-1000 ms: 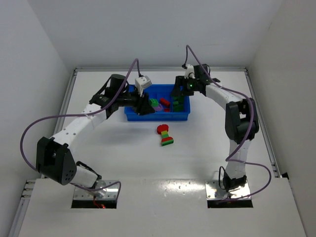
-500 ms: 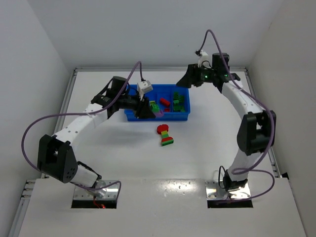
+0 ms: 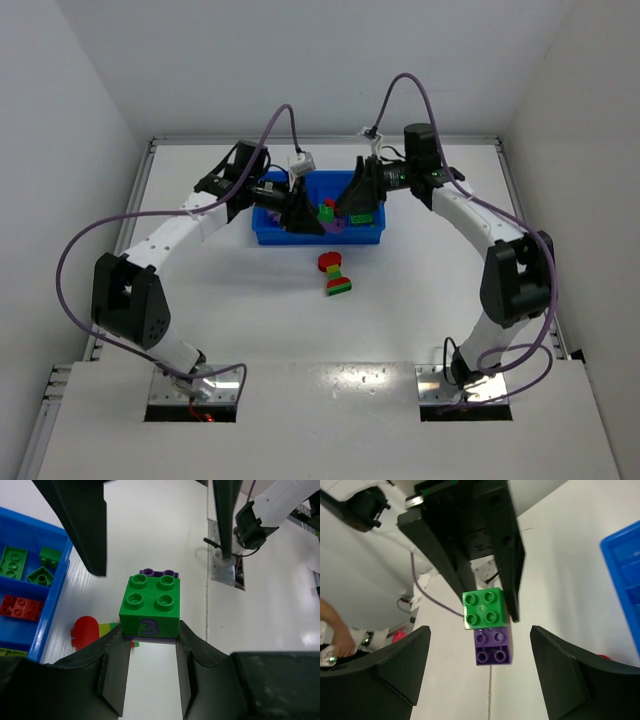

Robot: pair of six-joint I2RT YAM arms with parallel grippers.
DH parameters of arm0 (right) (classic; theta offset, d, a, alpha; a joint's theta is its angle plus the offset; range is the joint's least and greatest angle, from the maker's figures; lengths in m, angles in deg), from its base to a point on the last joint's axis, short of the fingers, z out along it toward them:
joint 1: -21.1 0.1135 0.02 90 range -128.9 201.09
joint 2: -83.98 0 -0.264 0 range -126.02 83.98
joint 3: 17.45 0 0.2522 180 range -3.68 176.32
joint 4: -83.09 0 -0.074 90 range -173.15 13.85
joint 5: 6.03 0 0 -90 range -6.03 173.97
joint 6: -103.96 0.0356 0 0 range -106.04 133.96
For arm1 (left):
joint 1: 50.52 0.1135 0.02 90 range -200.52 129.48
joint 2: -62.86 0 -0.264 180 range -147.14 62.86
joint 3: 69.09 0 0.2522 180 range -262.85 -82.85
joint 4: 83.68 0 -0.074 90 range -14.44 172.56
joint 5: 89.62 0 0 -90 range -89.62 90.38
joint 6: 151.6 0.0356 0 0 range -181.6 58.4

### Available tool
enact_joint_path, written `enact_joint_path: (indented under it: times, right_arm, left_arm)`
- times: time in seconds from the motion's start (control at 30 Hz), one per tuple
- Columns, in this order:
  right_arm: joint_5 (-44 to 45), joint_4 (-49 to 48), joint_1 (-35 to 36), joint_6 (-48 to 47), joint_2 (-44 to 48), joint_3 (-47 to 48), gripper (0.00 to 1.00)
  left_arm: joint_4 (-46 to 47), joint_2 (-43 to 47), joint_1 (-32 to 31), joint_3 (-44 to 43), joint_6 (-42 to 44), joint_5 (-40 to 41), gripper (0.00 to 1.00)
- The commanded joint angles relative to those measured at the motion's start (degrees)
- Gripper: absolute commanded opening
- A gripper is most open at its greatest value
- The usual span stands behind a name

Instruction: Sort the legos into containers by color

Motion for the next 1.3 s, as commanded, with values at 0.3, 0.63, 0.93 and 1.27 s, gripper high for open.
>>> enact_joint_path:
  times: [0.3, 0.63, 0.93, 1.27]
  right_arm:
    - [-5.39, -7.43, 4.48, 0.14, 2.13, 0.55, 0.81]
    - [3.38, 13.78, 7.03, -22.18, 2.13, 4.93, 0.57]
    - [11.3, 29.74, 9.68, -36.34, 2.65, 8.54, 0.06]
    - [7.27, 8.24, 2.21, -10.74, 2.66, 9.16, 0.0]
  left_arm:
    - [0.77, -1.47, -1.16, -3.53, -0.81, -4.93, 0.09]
    - [0.77, -1.47, -1.16, -3.53, -1.33, -4.93, 0.09]
    - [0.77, -1.47, -1.16, -2.22, -0.81, -4.4, 0.09]
    - [-0.46, 3.01, -1.16, 9.29, 3.14, 0.59, 0.09]
